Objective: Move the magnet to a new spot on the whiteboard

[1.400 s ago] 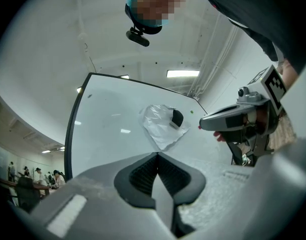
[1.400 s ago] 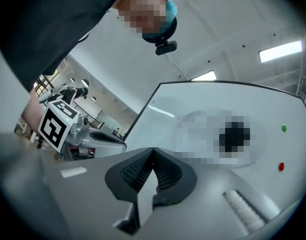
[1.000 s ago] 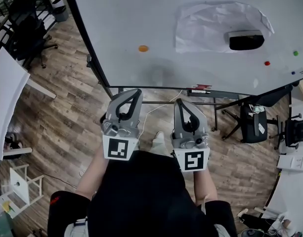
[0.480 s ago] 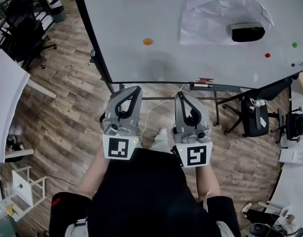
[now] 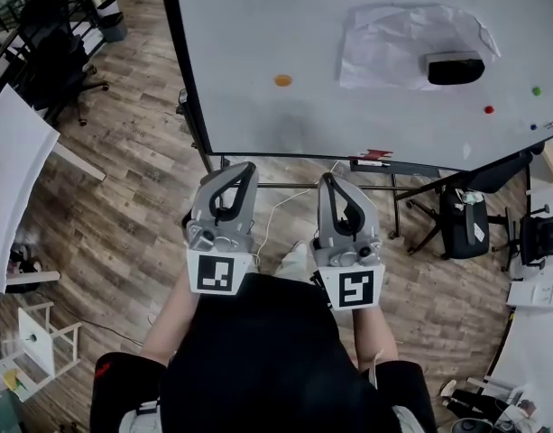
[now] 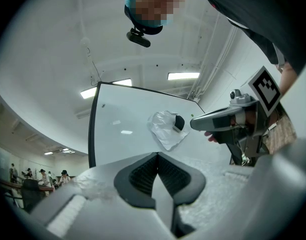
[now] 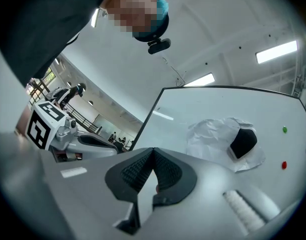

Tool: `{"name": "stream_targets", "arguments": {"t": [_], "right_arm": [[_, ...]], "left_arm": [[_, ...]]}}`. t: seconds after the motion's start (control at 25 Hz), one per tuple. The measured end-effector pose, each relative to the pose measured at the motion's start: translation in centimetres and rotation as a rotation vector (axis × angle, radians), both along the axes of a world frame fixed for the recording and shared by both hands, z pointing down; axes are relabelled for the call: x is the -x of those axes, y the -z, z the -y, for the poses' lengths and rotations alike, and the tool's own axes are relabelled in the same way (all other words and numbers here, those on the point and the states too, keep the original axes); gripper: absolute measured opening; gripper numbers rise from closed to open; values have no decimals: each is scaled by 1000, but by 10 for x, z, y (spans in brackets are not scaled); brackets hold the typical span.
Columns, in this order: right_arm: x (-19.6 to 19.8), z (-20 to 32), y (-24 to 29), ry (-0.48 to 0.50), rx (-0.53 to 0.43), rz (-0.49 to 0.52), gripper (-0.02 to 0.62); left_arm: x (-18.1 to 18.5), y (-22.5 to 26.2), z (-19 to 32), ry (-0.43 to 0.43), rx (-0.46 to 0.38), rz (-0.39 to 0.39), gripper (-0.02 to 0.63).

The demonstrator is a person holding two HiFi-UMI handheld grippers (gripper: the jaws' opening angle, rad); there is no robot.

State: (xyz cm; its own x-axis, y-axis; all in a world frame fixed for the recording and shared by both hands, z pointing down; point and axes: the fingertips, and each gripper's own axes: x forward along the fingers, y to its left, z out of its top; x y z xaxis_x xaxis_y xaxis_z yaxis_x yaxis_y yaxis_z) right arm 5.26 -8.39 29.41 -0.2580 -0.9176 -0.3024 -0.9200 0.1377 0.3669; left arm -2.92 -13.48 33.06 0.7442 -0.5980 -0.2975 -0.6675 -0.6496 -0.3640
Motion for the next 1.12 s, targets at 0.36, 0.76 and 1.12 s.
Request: {"name": "stream_targets", "arguments": {"t": [0.36, 0.76, 1.12], "right_arm": [[0, -4, -3, -3, 11, -7, 0], [-8, -7, -4, -18, 11, -6, 0], [-6, -13, -4, -18, 8, -14, 0]], "left_arm": [[-5, 1, -3, -15, -1, -4, 2], [-12, 0, -5, -21, 1, -1, 2], [-11, 1, -10, -24, -2, -7, 2]]}}
